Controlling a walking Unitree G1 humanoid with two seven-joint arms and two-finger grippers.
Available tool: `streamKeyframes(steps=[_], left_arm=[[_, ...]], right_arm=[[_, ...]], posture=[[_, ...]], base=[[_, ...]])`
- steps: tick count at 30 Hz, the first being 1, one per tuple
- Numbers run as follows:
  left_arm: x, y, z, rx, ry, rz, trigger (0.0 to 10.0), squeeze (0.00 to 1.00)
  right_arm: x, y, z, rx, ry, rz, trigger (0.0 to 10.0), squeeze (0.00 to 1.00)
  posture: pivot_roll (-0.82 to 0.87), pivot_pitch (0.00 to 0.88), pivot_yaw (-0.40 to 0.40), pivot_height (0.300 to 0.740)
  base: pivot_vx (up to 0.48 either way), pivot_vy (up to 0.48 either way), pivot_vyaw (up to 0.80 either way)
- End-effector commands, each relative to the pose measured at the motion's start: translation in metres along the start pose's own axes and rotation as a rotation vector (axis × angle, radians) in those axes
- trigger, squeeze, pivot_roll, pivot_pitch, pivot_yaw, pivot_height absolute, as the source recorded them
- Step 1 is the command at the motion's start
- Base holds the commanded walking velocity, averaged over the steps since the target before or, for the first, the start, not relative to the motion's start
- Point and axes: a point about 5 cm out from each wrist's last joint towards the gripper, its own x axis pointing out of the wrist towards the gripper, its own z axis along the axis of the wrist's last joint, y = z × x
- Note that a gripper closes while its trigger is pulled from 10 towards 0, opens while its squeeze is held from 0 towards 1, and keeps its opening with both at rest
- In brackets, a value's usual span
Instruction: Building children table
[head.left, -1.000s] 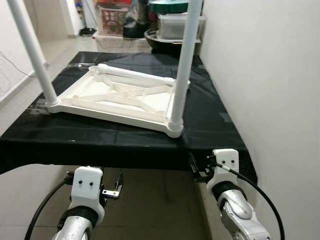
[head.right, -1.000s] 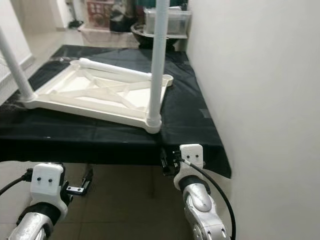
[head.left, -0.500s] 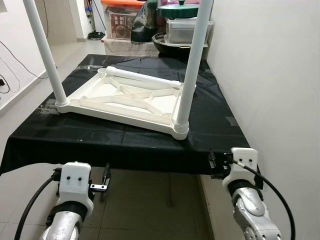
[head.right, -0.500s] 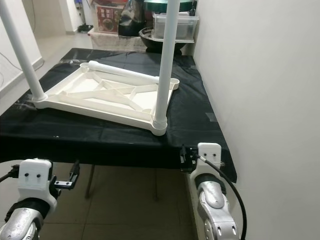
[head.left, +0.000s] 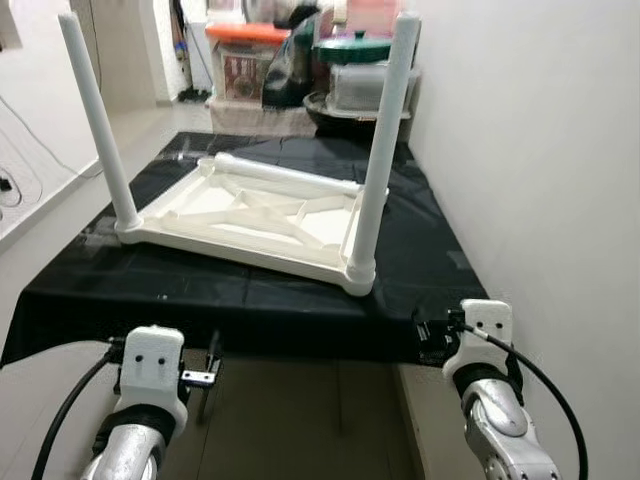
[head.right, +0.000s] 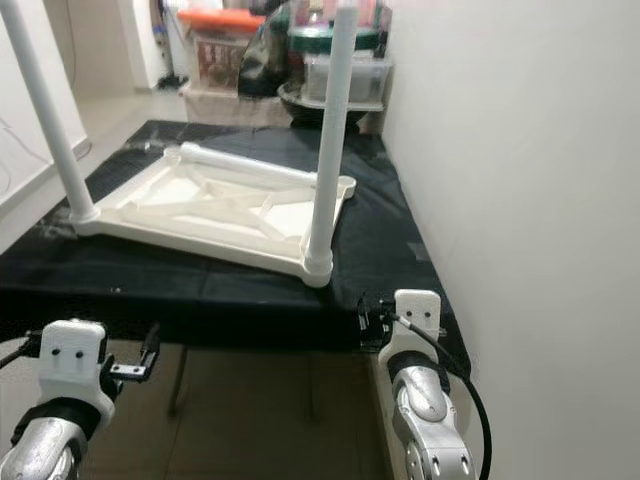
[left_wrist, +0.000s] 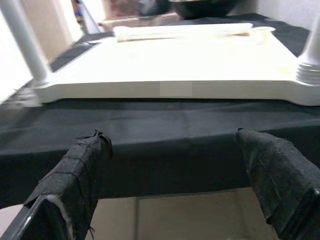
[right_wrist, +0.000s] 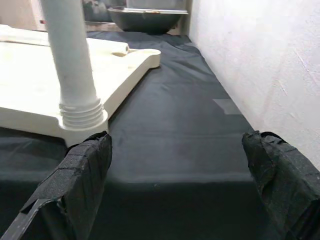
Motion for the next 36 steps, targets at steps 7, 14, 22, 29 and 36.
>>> streamKeyframes(steps=[7, 14, 22, 29, 36], left_arm=[[-0.005, -0.015, -0.014, -0.029, 0.072, -0.058, 10.0, 0.00], [-0.003, -0.017, -0.013, -0.031, 0.066, -0.070, 10.0, 0.00], [0.001, -0.017, -0.011, -0.021, 0.057, -0.054, 10.0, 0.00], [0.002, -0.017, -0.009, -0.025, 0.048, -0.050, 10.0, 0.00], [0.004, -0.017, -0.007, -0.037, 0.037, -0.048, 10.0, 0.00]], right_arm=[[-0.002, 0.009, -0.003, 0.006, 0.006, 0.031, 10.0, 0.00], [-0.005, 0.020, -0.002, 0.005, 0.000, 0.064, 10.0, 0.00], [-0.005, 0.029, 0.001, -0.027, -0.023, 0.105, 10.0, 0.00], [-0.006, 0.030, -0.001, -0.035, -0.015, 0.105, 10.0, 0.00], [-0.007, 0.032, -0.002, -0.050, -0.020, 0.106, 10.0, 0.00]], posture=[[0.10, 0.016, -0.036, 0.740], [0.10, 0.016, -0.033, 0.740], [0.10, 0.012, -0.034, 0.740], [0.10, 0.013, -0.035, 0.740], [0.10, 0.011, -0.035, 0.740]], base=[[-0.342, 0.000, 0.00], [-0.480, 0.000, 0.00], [-0.180, 0.000, 0.00], [0.000, 0.000, 0.00], [0.000, 0.000, 0.00]])
